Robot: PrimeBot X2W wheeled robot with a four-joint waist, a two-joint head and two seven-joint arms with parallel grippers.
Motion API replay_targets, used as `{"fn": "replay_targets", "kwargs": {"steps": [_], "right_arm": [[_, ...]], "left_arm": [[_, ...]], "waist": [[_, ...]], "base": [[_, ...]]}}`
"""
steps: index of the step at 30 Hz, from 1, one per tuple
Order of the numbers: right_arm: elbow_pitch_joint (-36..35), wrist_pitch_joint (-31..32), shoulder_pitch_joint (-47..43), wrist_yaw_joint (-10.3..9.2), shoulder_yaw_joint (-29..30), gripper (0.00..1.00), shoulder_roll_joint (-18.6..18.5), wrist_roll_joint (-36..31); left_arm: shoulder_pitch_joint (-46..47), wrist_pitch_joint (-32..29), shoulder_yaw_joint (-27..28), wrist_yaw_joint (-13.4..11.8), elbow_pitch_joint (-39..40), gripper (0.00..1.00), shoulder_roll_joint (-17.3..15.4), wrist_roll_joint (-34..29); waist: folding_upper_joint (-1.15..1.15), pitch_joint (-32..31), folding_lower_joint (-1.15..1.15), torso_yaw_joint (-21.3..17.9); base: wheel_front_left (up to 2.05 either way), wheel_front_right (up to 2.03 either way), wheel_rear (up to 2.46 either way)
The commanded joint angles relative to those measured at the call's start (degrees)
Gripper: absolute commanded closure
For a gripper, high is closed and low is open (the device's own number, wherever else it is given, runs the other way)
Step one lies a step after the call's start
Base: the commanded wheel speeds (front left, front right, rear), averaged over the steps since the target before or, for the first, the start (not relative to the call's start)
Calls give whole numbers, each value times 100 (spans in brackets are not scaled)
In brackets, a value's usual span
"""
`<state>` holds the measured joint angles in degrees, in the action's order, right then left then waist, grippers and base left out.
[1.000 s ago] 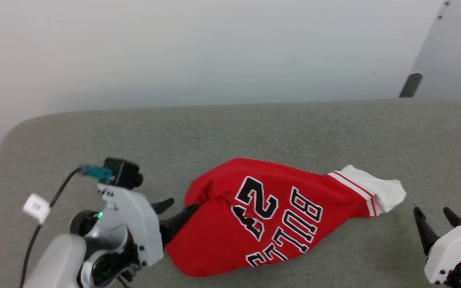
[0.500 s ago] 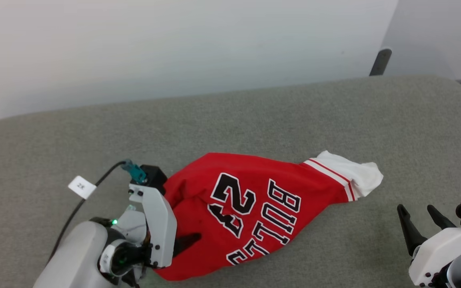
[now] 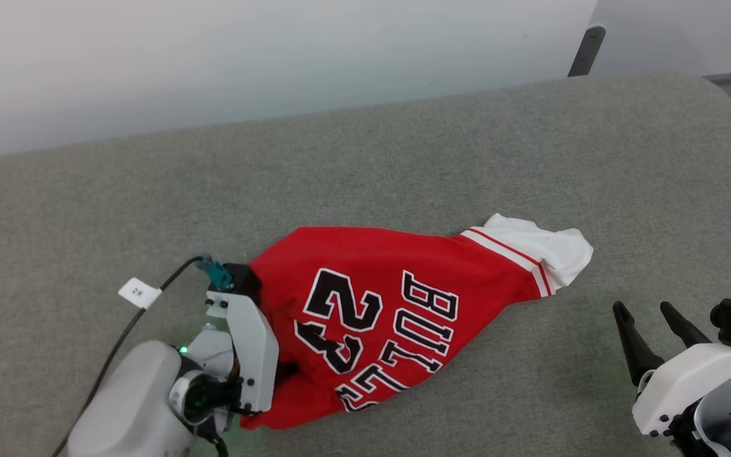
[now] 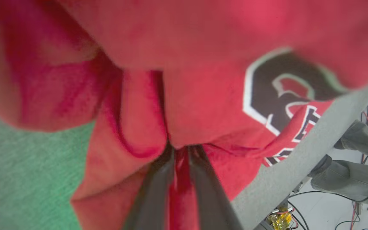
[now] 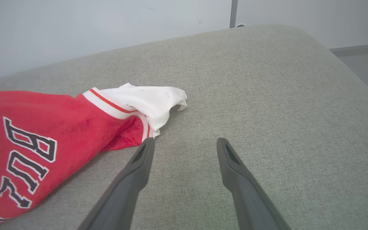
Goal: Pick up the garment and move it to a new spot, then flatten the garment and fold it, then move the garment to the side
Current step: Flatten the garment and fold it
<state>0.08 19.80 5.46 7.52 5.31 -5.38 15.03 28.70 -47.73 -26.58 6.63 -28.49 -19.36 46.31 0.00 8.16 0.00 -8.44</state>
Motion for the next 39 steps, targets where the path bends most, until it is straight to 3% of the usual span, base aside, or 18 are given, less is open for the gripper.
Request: {"fn": "replay_targets", "kwargs": {"steps": [1, 7, 17, 22, 32, 39], "right_arm": [[-4, -35, 62, -6, 5, 0, 17, 13], [-21, -101, 81, -6, 47, 0, 41, 38], [-9, -201, 131, -6, -33, 0, 67, 69], [32, -295, 262, -6, -111, 0, 88, 111], [185, -523, 617, -6, -326, 0, 151, 161], [416, -722, 862, -6, -505, 0, 193, 265]], "left_arm": [[-98, 0, -87, 12, -155, 100, 56, -1], [345, 34, -145, 27, -286, 100, -190, -6], [1521, 80, -352, 74, 238, 100, -784, -200], [2243, 417, -593, 76, 366, 100, -917, -282], [3555, 1329, -1541, 78, -137, 100, -852, -227], [3978, 1481, -2266, 78, -904, 100, -767, 167]], "waist": [[0, 49, 0, -16], [0, 129, 0, 11], [0, 298, 0, -91], [0, 489, 0, -238], [0, 1126, 0, -657], [0, 1499, 0, -924]], "base": [[0, 0, 0], [0, 0, 0], [0, 0, 0], [0, 0, 0], [0, 0, 0], [0, 0, 0]]}}
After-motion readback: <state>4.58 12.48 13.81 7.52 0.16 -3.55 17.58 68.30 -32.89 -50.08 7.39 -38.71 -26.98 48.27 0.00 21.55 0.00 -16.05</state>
